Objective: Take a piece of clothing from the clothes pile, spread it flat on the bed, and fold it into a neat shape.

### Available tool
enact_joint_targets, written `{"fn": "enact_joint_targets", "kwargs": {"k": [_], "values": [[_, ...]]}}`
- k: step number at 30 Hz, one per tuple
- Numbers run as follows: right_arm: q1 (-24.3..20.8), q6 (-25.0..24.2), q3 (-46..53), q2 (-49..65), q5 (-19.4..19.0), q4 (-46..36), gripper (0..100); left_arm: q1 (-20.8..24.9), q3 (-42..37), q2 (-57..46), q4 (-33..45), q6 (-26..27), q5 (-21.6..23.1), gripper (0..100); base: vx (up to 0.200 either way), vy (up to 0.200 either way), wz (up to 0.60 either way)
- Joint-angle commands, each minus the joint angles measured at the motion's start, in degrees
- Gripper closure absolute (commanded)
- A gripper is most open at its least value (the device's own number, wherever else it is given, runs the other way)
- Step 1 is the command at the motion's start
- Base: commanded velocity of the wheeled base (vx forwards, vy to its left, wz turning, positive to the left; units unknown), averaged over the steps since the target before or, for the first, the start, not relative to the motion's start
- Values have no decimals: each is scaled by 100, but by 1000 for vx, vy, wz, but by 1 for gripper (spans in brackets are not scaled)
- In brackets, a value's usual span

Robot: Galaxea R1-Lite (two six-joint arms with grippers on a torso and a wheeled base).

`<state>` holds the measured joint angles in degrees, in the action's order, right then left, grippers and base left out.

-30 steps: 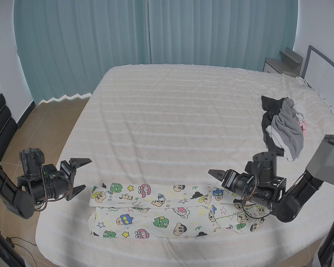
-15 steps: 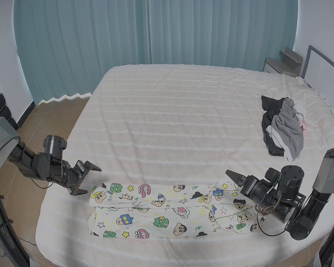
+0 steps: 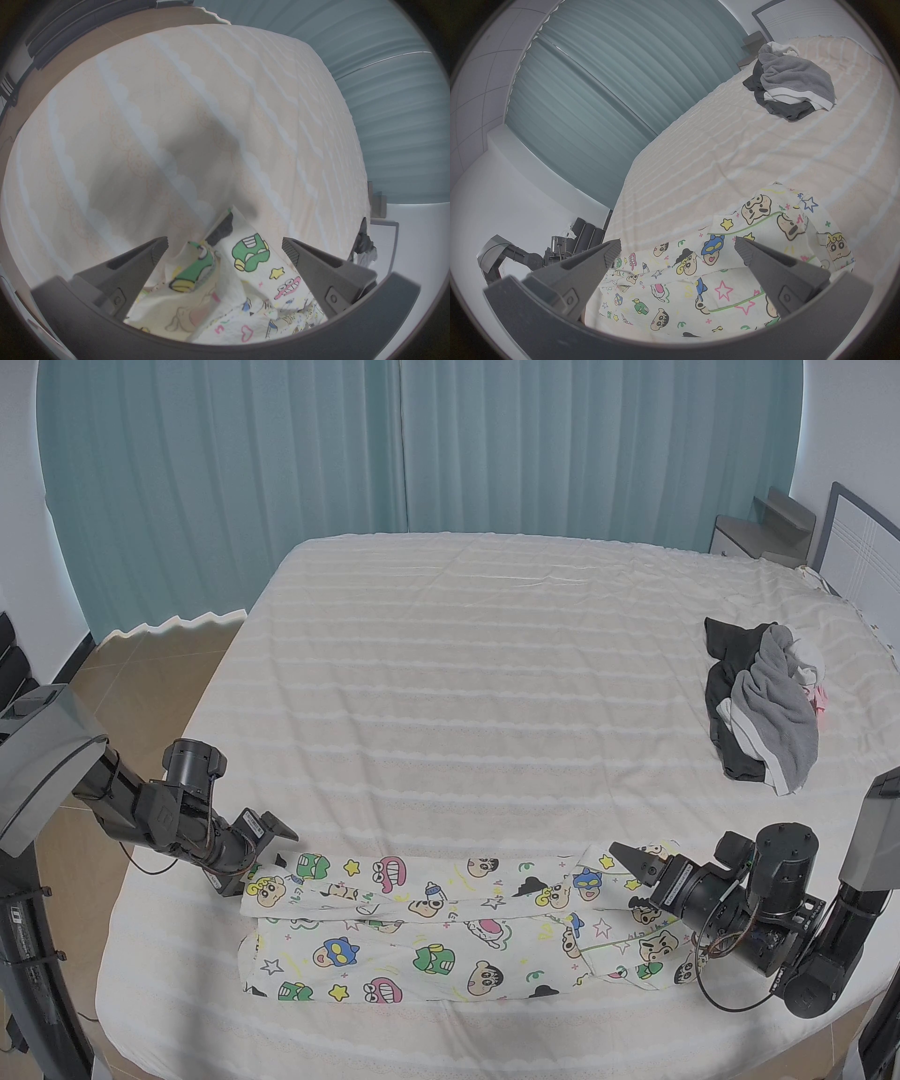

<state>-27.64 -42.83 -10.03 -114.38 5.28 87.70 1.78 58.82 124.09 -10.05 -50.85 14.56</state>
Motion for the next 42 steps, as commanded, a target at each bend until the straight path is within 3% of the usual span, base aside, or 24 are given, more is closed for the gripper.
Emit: {"fn": "enact_joint_targets", "kwargs": {"k": [1,5,6,23,42], "values": [[-5,2,19,-5,-1,2,0,191,147,239,-15,-13,-199,0,0,0,0],[-5,11,19,-5,-1,2,0,209,235,327,-6,-22,-269,0,0,0,0],[-5,11,19,4,-1,2,0,209,253,327,-6,-13,-287,100,0,0,0],[-14,11,28,39,-1,2,0,156,226,10,-41,-48,-295,100,0,0,0],[-75,20,89,101,-1,2,0,156,-99,204,-1052,-48,-577,100,0,0,0]]}}
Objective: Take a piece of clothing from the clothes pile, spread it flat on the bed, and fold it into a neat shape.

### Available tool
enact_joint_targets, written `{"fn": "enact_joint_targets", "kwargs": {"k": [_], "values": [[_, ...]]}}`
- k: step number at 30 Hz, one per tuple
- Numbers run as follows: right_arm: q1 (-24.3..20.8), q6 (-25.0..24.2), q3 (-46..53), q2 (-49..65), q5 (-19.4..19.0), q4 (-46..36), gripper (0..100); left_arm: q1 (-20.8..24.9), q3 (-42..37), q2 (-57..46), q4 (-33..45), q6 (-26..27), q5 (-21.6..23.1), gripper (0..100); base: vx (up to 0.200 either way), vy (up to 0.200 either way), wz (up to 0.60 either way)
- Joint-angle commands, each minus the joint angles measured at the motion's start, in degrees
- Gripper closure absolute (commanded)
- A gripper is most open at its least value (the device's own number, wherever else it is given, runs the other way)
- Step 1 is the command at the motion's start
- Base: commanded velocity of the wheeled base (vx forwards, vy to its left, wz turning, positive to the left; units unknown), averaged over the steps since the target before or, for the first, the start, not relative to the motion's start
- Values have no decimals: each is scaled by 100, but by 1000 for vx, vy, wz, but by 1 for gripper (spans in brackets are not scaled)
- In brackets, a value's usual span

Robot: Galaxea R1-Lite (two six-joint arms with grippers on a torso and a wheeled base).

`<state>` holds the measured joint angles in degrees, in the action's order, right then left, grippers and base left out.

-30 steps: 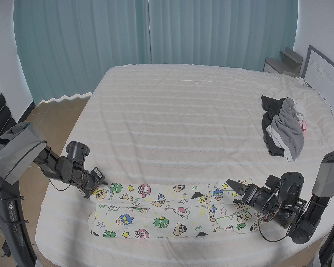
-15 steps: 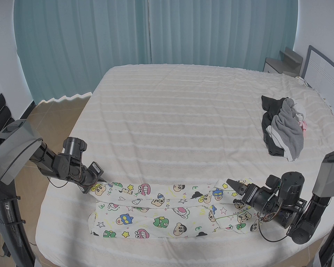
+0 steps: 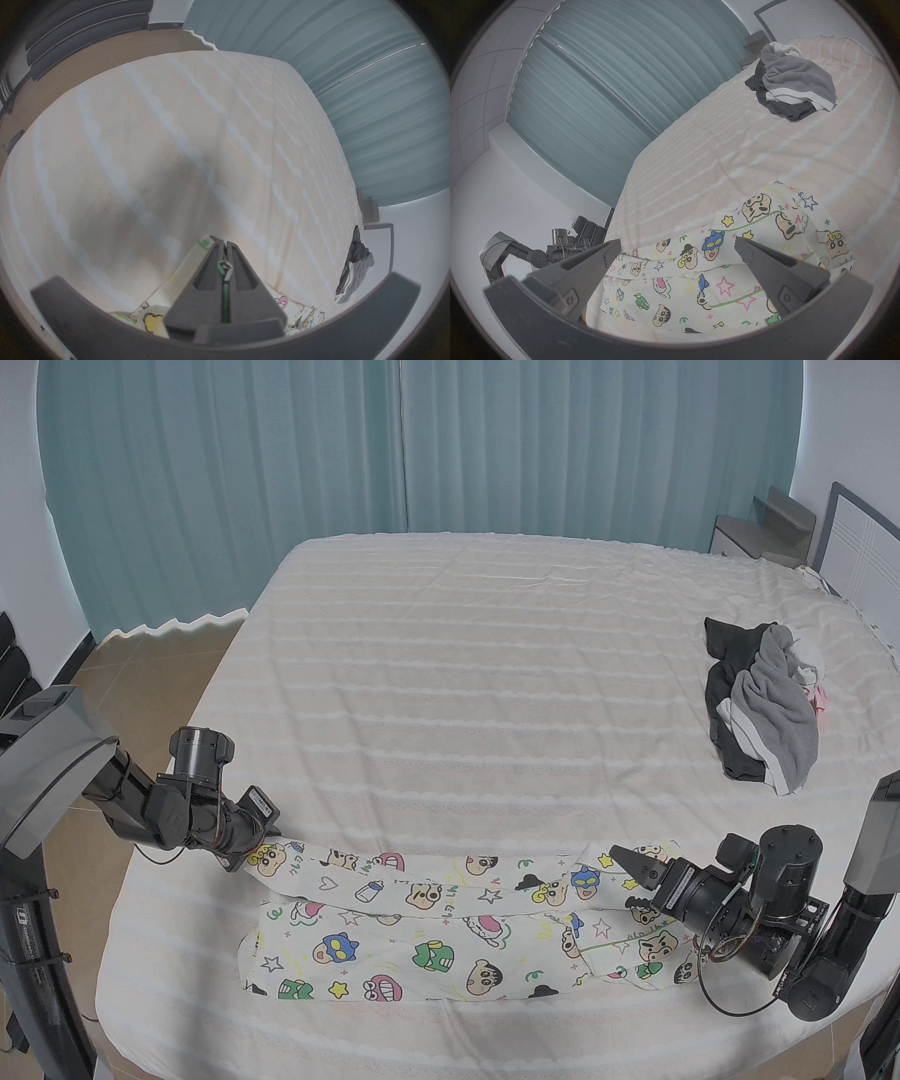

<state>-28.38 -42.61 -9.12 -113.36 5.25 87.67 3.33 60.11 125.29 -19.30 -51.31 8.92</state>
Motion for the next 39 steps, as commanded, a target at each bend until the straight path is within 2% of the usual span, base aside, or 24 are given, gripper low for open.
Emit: {"fn": "enact_joint_targets", "kwargs": {"k": [1,6,19,26,27,31,35,39], "values": [[-1,-2,-2,-2,2,4,0,1,-351,83,-241,7,-40,100,0,0,0],[-10,-2,7,-11,-7,4,0,-69,-544,241,-698,7,-110,100,0,0,0],[-1,-2,15,-11,-7,4,0,-69,-773,329,-979,16,-119,100,0,0,0],[-10,-11,15,-19,-7,4,0,-16,-1291,329,-1709,69,-119,100,0,0,0],[-10,-11,15,-19,-7,4,0,-16,-1291,329,-1709,69,-119,0,0,0,0],[-10,-11,24,-11,-7,4,0,-8,-1432,329,-1788,104,-163,0,0,0,0],[-18,-2,42,-11,-7,4,0,-113,-1494,285,-1806,183,-514,0,0,0,0],[-18,-2,51,-2,-7,4,0,-315,-1520,-181,-1762,148,-594,0,0,0,0]]}}
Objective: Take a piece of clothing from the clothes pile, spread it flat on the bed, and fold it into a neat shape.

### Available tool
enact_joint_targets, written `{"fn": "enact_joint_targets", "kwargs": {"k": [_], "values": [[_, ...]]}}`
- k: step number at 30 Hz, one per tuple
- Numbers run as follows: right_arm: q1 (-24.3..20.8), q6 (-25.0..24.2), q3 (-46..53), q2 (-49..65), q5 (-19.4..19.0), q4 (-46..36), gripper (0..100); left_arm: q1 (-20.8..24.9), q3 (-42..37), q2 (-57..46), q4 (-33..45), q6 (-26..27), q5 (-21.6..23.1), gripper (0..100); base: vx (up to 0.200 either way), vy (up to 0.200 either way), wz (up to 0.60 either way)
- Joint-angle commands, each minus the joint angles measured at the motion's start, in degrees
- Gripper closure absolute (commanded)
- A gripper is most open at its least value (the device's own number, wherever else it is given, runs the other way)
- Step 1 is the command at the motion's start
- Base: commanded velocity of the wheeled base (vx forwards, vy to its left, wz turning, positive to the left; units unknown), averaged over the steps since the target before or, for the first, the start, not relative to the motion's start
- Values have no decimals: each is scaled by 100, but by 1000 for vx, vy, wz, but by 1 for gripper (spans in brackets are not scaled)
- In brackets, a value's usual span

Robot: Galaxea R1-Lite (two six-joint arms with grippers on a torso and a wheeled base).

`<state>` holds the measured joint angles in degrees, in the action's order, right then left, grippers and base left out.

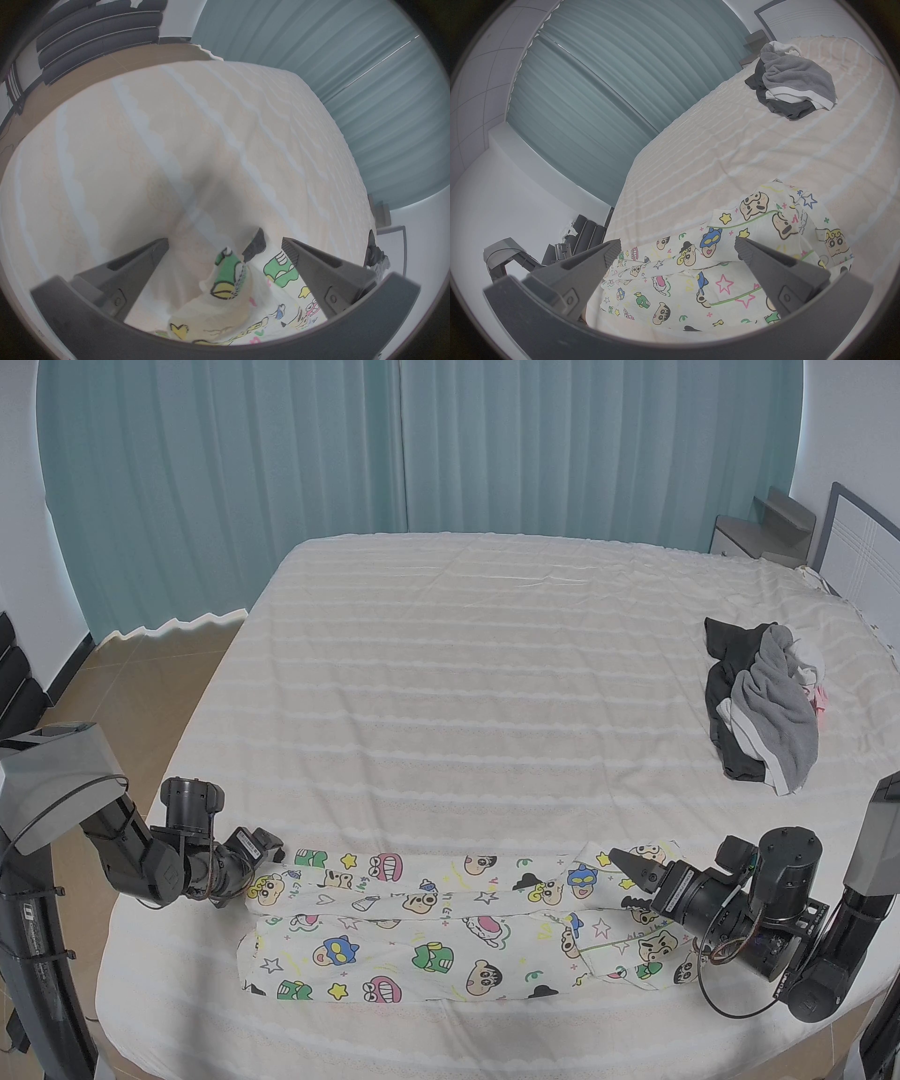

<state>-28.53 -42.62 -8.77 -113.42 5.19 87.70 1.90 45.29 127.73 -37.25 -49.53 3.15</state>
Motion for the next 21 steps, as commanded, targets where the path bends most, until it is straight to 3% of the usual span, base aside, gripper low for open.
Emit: {"fn": "enact_joint_targets", "kwargs": {"k": [1,6,11,16,21], "values": [[-4,-1,6,4,8,2,0,-190,-38,-486,43,-39,-16,0,0,0,0],[-48,-1,15,4,8,2,0,-129,-205,-1233,78,-74,46,0,0,0,0],[-57,-1,15,13,8,2,0,276,-310,-1655,78,-452,310,0,0,0,0],[-57,-1,24,4,8,2,0,759,-486,-1576,25,-496,406,0,0,0,0],[-57,-1,59,22,8,10,0,847,-468,-1022,8,-470,345,0,0,0,0]]}}
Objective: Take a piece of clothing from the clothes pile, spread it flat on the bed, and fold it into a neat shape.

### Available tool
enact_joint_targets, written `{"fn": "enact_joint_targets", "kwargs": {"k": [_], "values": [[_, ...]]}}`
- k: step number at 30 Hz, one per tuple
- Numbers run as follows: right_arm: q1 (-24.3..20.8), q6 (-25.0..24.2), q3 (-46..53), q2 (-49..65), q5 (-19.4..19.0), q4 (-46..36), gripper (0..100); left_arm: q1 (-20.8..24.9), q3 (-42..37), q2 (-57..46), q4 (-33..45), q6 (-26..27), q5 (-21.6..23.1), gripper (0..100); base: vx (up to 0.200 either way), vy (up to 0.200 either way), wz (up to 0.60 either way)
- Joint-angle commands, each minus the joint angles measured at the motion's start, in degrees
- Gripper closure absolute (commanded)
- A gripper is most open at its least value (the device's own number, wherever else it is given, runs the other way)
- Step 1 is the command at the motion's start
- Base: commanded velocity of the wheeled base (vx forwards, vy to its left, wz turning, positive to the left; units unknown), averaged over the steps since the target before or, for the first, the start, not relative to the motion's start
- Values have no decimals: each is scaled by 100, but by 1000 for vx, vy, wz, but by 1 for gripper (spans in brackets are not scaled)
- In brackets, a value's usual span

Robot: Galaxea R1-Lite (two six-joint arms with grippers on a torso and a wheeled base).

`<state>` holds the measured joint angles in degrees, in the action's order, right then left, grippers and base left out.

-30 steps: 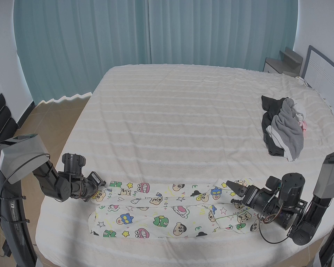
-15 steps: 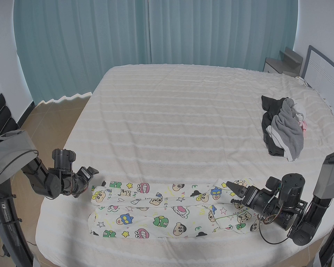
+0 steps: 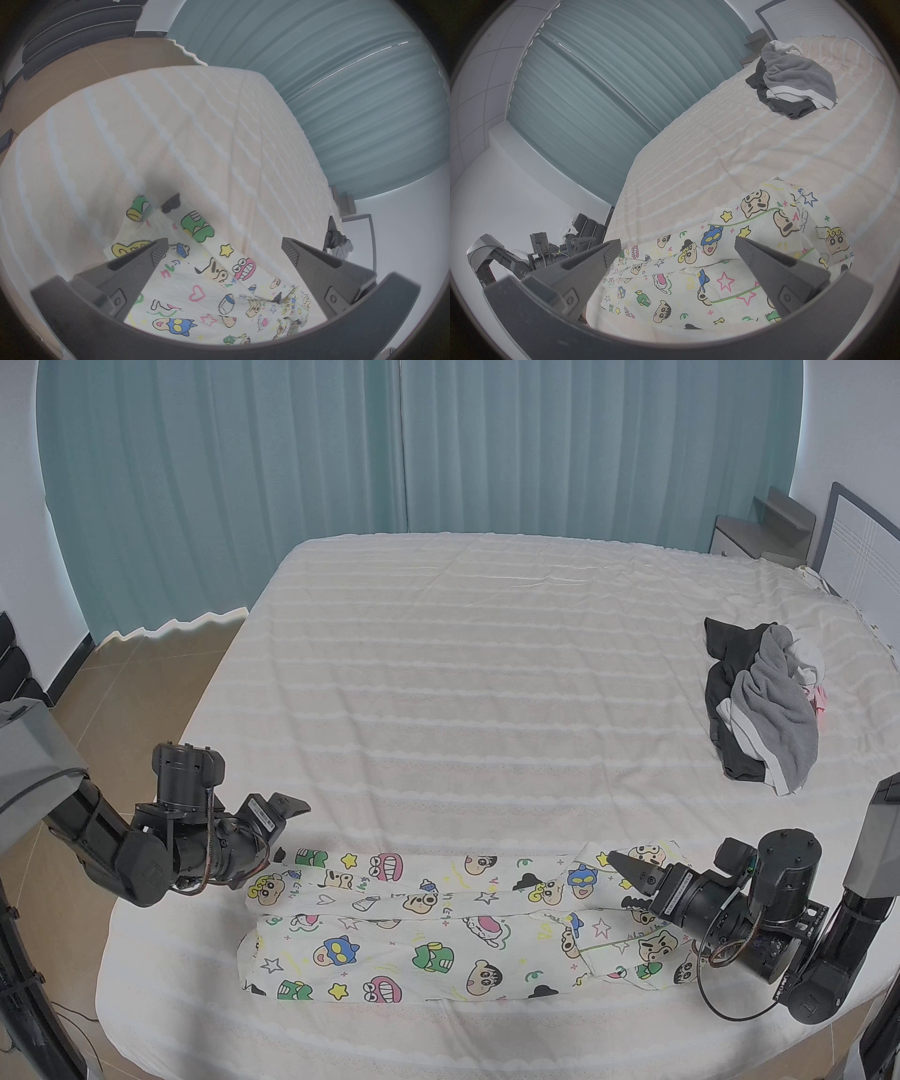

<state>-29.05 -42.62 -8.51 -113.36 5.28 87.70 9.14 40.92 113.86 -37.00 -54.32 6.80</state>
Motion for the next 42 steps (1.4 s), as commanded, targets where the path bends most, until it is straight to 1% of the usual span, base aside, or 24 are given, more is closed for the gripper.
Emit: {"fn": "enact_joint_targets", "kwargs": {"k": [1,7,10,12,13,18,23,24,25,28,31,33,35,36,37,38,40,41,42], "values": [[-4,-1,34,16,-1,10,0,123,-41,488,-36,9,-30,0,0,0,0],[-4,8,86,-28,-1,195,0,53,-85,980,-194,53,-232,0,0,0,0],[-4,8,104,-28,-1,195,0,-62,-93,1007,-202,194,-258,0,0,0,0],[-4,8,104,-28,-1,204,0,-167,-146,998,-202,396,-267,0,0,0,0],[-4,8,104,-28,-1,204,0,-229,-181,971,-194,475,-267,0,0,0,0],[-4,8,104,-19,-1,204,0,-448,-269,690,-167,510,-267,0,0,0,0],[-4,8,104,-11,-1,204,0,-492,-278,110,-123,449,-223,0,0,0,0],[-4,8,104,-11,-1,195,0,-448,-313,-198,-36,422,-188,0,0,0,0],[-4,8,104,-11,-1,204,0,-440,-313,-224,-27,422,-188,0,0,0,0],[-13,8,104,-11,-1,195,0,-53,-322,-769,334,132,-12,0,0,0,0],[-39,8,113,-11,-1,204,0,202,-436,-892,483,18,120,0,0,0,0],[-39,8,113,-11,-1,204,0,448,-603,-857,483,36,111,0,0,0,0],[-39,8,113,-11,-1,204,0,518,-656,-830,483,36,102,0,0,0,0],[-39,8,113,-11,-1,204,0,694,-814,-707,448,36,102,0,0,0,0],[-39,8,113,-11,-1,204,0,694,-814,-707,448,36,102,0,0,0,0],[-39,8,113,-11,-1,204,0,791,-884,-496,439,53,49,0,0,0,0],[-39,8,113,-11,-1,204,0,791,-884,-496,439,53,49,0,0,0,0],[-39,8,113,-11,-1,204,0,808,-893,-66,413,53,-83,0,0,0,0],[-39,8,113,-11,-1,204,0,808,-893,-48,413,53,-91,0,0,0,0]]}}
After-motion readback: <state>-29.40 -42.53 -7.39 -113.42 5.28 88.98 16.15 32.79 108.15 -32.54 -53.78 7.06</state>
